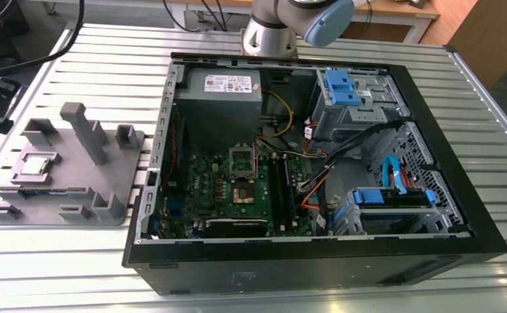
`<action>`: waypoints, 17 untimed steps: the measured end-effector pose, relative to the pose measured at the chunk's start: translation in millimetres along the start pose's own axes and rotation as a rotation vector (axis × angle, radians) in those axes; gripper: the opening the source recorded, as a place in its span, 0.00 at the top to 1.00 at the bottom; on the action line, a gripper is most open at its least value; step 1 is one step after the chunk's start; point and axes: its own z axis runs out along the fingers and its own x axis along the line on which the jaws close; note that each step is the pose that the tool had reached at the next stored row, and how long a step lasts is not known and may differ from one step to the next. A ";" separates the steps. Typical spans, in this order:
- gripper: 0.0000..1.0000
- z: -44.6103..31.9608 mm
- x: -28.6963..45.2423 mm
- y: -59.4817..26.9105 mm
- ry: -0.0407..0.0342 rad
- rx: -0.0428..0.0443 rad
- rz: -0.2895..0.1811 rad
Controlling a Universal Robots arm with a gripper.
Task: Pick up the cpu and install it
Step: 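Reach for the cpu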
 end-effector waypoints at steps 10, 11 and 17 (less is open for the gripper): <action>0.89 11.1 0.1 -3.1 0.0005 -0.0070 0.000; 0.89 12.6 0.1 -3.7 0.0005 -0.0082 0.000; 0.89 23.0 -0.1 -6.7 0.0006 -0.0087 0.000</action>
